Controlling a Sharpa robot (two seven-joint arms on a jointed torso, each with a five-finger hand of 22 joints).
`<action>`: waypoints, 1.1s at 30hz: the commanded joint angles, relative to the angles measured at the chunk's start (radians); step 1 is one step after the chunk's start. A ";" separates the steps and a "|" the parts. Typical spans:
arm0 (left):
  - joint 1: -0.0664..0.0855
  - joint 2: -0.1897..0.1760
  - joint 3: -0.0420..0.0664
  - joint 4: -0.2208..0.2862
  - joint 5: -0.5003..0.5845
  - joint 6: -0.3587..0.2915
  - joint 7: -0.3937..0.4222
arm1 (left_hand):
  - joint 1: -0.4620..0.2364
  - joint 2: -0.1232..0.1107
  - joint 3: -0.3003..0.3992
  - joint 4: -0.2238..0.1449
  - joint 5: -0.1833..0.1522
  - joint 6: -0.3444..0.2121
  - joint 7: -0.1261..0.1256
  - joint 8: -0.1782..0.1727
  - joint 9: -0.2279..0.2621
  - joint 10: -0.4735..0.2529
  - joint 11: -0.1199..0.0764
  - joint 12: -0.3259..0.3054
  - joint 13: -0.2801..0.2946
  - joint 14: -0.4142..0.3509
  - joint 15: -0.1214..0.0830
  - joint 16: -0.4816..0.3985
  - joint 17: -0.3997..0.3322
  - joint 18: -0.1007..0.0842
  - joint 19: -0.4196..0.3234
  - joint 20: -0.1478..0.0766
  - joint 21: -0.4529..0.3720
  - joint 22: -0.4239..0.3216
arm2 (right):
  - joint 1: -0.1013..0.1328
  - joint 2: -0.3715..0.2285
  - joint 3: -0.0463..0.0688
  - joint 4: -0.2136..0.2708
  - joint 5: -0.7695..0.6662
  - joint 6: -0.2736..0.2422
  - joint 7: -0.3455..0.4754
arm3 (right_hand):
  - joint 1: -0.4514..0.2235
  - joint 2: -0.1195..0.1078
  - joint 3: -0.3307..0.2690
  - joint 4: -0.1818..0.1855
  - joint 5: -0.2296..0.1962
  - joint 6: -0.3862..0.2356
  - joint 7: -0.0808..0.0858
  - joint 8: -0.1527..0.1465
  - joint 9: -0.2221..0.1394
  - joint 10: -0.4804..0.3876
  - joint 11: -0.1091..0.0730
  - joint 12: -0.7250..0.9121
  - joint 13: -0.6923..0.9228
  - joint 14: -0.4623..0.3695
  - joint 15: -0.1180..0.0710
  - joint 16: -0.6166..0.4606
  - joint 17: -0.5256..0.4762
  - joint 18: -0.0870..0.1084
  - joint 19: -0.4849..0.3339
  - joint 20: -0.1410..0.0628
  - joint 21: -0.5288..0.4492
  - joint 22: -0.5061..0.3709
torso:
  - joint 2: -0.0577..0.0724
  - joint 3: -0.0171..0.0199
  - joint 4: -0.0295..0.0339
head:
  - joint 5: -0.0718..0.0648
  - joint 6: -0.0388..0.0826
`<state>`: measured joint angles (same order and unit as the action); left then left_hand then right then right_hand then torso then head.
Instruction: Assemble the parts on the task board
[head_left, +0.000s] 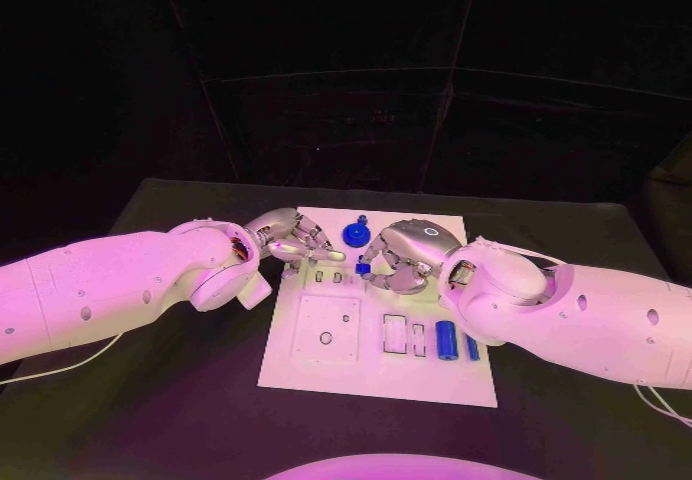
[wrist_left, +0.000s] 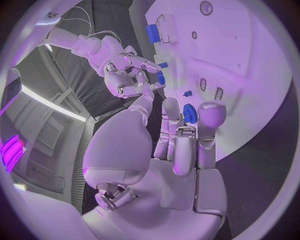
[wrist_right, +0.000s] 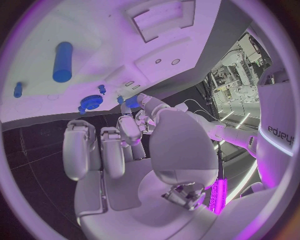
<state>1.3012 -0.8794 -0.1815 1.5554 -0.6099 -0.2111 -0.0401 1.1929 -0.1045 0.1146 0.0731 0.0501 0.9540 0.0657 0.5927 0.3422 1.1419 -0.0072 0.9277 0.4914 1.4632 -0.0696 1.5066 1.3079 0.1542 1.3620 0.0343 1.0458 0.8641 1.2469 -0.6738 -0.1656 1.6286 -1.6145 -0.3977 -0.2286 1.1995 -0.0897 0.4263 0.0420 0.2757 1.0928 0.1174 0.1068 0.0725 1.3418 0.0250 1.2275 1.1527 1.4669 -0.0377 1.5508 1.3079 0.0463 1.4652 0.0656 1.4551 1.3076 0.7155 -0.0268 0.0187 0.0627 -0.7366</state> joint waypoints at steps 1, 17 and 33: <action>0.001 0.004 0.001 0.001 -0.034 0.023 -0.041 | 0.013 0.001 -0.002 -0.004 0.000 -0.004 -0.004 0.007 0.002 -0.002 -0.005 0.006 0.001 0.081 -0.007 0.006 0.158 -0.021 0.005 -0.003 0.005 0.002 | 0.002 0.000 0.001 0.007 -0.012 -0.017 -0.009 | 0.000 -0.002 0.000 0.005 0.003 0.015 -0.007 0.006 0.001 0.006 0.000 0.004 0.001 0.097 -0.008 0.003 0.235 0.003 0.016 -0.005 0.005 0.025 | 0.000 0.0004 0.0012 | 0.000 -0.003; 0.001 0.024 0.001 -0.002 -0.044 0.031 -0.067 | 0.018 0.004 -0.004 -0.005 0.000 -0.005 -0.005 0.011 0.006 -0.003 -0.005 0.009 0.003 0.083 -0.007 0.010 0.165 -0.022 0.007 -0.003 0.013 0.012 | 0.002 0.013 0.001 0.020 -0.025 -0.026 -0.014 | 0.001 -0.005 -0.001 0.004 0.003 0.016 -0.008 0.006 0.001 0.008 0.000 0.006 0.003 0.098 -0.008 0.003 0.236 0.003 0.016 -0.006 0.005 0.025 | 0.000 -0.0001 0.0003 | -0.002 -0.007; 0.001 0.029 0.001 -0.003 -0.044 0.033 -0.076 | 0.024 0.008 -0.008 -0.007 0.000 -0.005 -0.007 0.021 0.015 -0.001 -0.008 0.015 0.005 0.085 -0.009 0.013 0.170 -0.024 0.008 -0.005 0.022 0.022 | 0.002 0.019 0.001 0.024 -0.032 -0.042 -0.017 | 0.003 -0.005 -0.001 0.003 0.003 0.018 -0.009 0.008 0.002 0.010 -0.001 0.009 0.007 0.098 -0.009 0.004 0.236 0.002 0.017 -0.006 0.005 0.026 | -0.002 -0.0003 0.0007 | -0.001 -0.012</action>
<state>1.3010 -0.8516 -0.1812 1.5520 -0.6477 -0.1883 -0.1063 1.2109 -0.0943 0.1093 0.0677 0.0501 0.9503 0.0621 0.6093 0.3563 1.1418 -0.0071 0.9371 0.4959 1.4668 -0.0730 1.5143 1.3077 0.1388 1.3652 0.0312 1.0615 0.8852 1.2468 -0.6558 -0.1654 1.6486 -1.6355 -0.4155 -0.2427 1.1907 -0.0987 0.4260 0.0417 0.2745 1.1002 0.1138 0.1081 0.0722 1.3438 0.0229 1.2321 1.1580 1.4668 -0.0376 1.5507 1.3075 0.0463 1.4653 0.0657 1.4551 1.3074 0.7144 -0.0269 0.0197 0.0613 -0.7485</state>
